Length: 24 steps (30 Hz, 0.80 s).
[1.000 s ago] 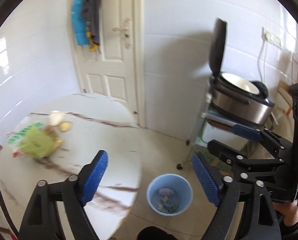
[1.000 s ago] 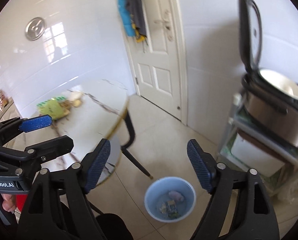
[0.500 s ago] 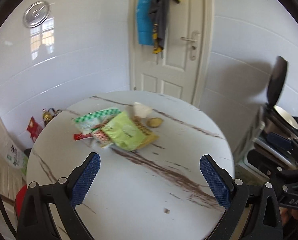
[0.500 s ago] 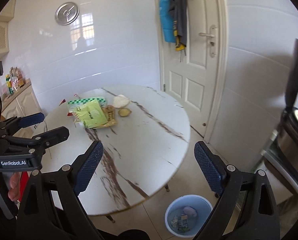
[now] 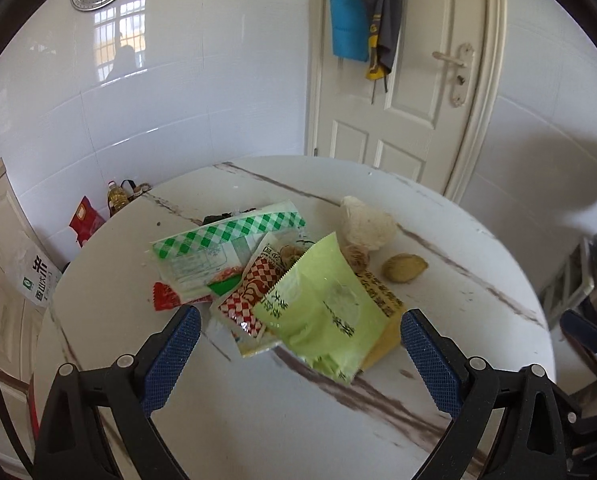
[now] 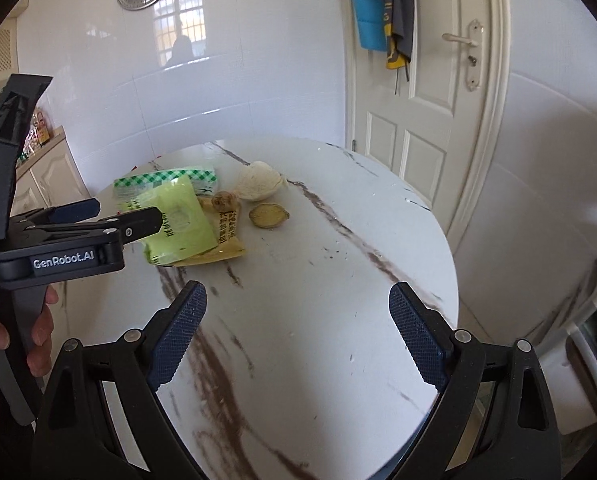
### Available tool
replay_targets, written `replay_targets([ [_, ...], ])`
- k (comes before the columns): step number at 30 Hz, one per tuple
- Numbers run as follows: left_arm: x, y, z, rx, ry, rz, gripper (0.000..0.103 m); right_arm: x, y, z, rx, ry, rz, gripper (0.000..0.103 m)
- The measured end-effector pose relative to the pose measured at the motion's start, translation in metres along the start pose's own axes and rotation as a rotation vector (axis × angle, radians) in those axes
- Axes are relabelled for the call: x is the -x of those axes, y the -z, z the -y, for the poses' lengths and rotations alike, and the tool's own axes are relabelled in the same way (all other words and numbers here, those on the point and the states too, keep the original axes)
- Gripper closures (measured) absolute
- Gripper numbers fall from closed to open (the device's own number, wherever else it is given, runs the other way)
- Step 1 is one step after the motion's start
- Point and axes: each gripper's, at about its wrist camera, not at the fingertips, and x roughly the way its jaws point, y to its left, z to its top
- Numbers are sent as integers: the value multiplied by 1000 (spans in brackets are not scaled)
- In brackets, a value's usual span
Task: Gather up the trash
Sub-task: 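Return to the table and grasp the green snack bag with the left tool, then grasp the yellow soup packet with the right tool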
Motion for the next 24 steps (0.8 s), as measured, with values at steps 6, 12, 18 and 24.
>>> replay_targets([
  [6, -36, -17, -1, 4, 31, -59, 47, -25, 0, 8, 0, -14, -43, 11],
  [12, -25, -15, -26, 46, 162, -64, 90, -27, -1, 2, 21, -20, -40, 11],
  [18, 10, 3, -64, 24, 206, -38, 94, -28, -4, -17, 47, -21, -41, 11],
  [24, 31, 21, -111, 27, 206, -53, 95, -46, -8, -57, 115, -34, -74, 11],
])
